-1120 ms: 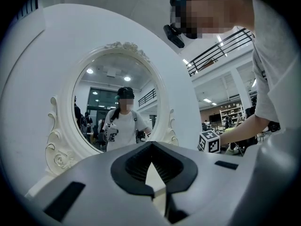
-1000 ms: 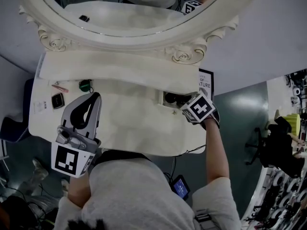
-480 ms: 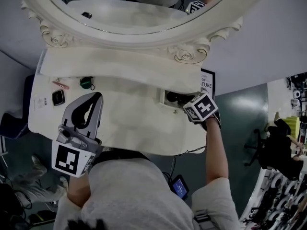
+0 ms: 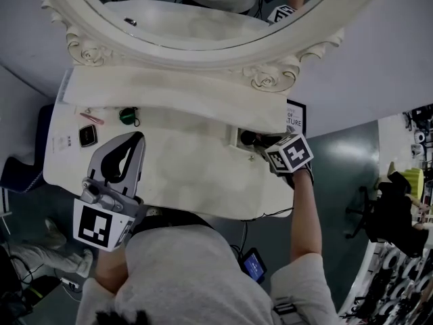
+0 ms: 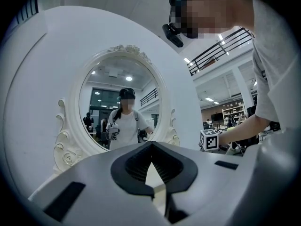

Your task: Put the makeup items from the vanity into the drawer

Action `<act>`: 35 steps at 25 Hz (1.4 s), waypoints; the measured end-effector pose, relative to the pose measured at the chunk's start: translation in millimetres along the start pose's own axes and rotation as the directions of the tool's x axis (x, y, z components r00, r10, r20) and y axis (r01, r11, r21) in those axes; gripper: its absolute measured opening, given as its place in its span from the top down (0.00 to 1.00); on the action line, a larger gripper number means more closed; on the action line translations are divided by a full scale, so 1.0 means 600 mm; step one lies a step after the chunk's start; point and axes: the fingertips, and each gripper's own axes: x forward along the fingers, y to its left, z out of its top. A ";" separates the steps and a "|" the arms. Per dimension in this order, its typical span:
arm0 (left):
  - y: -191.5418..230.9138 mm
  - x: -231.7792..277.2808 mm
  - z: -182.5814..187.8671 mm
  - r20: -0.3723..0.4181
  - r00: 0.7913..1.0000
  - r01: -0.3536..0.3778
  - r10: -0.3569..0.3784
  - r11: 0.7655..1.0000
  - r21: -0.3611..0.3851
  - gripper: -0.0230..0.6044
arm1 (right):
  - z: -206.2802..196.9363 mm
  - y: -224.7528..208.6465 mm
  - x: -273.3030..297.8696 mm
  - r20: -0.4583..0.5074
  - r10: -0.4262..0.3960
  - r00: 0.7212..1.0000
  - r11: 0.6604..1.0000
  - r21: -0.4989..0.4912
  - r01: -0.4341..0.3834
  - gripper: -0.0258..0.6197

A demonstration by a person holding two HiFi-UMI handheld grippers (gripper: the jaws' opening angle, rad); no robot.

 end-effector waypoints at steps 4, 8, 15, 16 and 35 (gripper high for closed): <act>0.005 -0.013 0.005 0.006 1.000 0.001 -0.001 1.000 0.005 0.94 | 0.004 0.017 -0.005 0.059 -0.008 0.998 1.000 0.026 0.007 0.87; 0.007 -0.027 0.009 0.015 1.000 0.006 -0.006 1.000 0.007 0.94 | 0.016 0.034 -0.019 0.151 -0.048 0.987 0.998 0.056 0.040 0.92; 0.011 -0.054 0.016 0.026 0.999 0.023 -0.023 1.000 0.009 0.94 | 0.053 0.084 -0.052 0.364 -0.098 0.926 0.990 0.127 0.055 0.92; 0.012 -0.058 0.018 0.027 0.999 0.025 -0.025 1.000 0.009 0.94 | 0.059 0.092 -0.056 0.394 -0.105 0.913 0.989 0.139 0.054 0.92; 0.036 -0.121 0.043 0.051 0.996 0.066 -0.067 0.997 0.029 0.94 | 0.132 0.260 -0.137 0.674 -0.215 0.707 0.970 0.231 0.076 0.92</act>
